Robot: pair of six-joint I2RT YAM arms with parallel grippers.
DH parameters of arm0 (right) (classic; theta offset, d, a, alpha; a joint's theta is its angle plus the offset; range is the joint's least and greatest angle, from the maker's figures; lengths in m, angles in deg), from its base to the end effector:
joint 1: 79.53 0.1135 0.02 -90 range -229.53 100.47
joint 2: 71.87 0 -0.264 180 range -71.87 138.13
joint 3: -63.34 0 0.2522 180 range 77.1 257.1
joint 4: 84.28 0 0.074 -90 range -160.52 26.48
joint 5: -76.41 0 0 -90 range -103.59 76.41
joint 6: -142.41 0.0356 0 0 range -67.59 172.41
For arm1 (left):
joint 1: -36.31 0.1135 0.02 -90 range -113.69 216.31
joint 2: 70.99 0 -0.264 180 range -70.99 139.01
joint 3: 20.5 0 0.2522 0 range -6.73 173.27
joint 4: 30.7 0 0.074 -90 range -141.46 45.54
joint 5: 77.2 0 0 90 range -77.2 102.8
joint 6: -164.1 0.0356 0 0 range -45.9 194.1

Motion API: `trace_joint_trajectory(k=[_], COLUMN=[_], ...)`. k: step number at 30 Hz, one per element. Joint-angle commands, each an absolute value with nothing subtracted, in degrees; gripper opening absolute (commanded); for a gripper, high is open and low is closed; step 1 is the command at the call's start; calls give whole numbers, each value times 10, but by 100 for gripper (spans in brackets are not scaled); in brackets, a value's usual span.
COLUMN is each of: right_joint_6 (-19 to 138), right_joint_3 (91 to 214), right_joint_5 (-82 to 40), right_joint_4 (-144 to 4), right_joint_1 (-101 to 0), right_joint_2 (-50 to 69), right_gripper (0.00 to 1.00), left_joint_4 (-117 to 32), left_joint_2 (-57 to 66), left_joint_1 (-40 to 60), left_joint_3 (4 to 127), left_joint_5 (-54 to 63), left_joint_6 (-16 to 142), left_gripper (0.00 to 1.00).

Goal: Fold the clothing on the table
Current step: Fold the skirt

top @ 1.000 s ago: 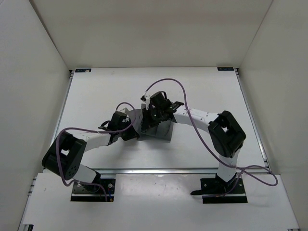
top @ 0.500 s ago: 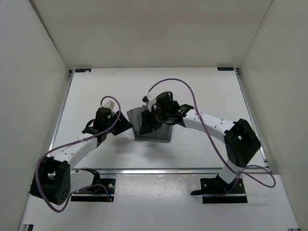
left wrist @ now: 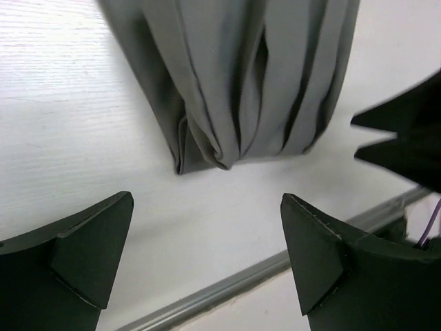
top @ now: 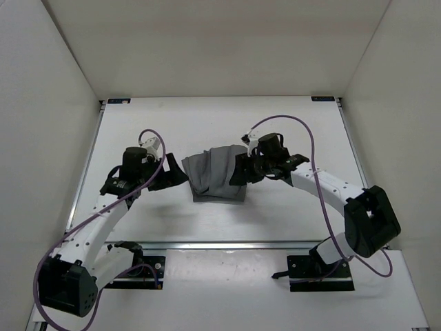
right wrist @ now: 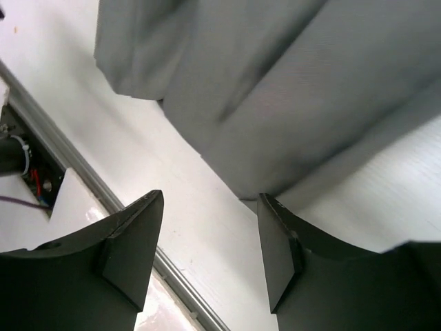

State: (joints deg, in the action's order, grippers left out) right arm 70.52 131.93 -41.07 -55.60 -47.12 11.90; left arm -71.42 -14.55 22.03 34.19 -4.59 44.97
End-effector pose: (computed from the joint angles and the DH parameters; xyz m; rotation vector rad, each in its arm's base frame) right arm 0.2537 0.1805 0.2367 -0.5540 2.3816 0.9798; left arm 0.1968 -0.0611 0.2529 -0.1486 2.3798 -0.7255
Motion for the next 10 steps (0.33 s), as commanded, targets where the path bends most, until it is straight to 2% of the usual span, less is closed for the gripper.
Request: trace_joint_trajectory(k=[1,10], right_joint_6=[690,707], right_joint_3=[1317,1295], right_joint_5=[-381,-306], right_joint_4=[-559,-578], right_joint_1=[-481,-474], right_joint_2=[79,79], right_gripper=[54,57], left_joint_4=[-818,-863], left_joint_2=[-126,-135], left_joint_1=[189,199], left_joint_3=[380,373], left_joint_5=[-37,-9], left_joint_6=[523,553], left_gripper=[99,98])
